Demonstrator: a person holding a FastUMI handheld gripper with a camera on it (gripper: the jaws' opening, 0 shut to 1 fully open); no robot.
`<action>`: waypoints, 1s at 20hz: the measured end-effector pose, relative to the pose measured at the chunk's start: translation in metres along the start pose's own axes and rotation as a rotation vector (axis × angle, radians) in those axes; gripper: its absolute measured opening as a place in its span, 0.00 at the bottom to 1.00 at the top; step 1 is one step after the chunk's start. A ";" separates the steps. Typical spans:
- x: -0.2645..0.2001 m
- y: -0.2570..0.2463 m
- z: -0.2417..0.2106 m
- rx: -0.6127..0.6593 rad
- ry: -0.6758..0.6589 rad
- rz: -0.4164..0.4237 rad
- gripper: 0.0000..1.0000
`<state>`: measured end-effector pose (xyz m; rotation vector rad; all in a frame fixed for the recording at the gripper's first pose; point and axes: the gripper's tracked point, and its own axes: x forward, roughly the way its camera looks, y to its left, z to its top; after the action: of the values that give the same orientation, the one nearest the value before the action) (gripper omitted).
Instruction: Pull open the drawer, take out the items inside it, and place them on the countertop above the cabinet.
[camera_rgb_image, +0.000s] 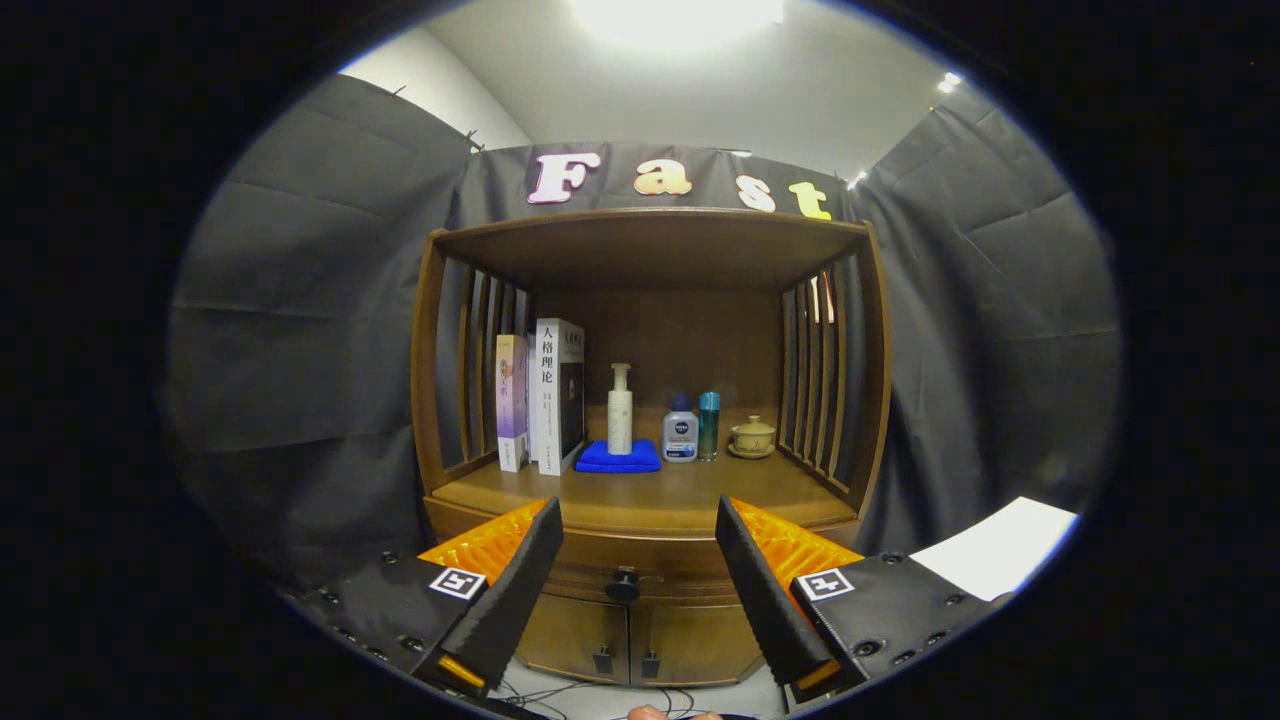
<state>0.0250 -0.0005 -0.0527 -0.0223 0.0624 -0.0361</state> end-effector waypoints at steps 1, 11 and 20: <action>0.003 0.000 -0.005 -0.002 0.008 -0.003 0.97; 0.048 0.008 -0.066 0.006 0.108 -0.007 0.97; 0.098 0.010 -0.112 0.024 0.199 -0.028 0.97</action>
<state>0.1162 0.0036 -0.1708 0.0044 0.2604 -0.0670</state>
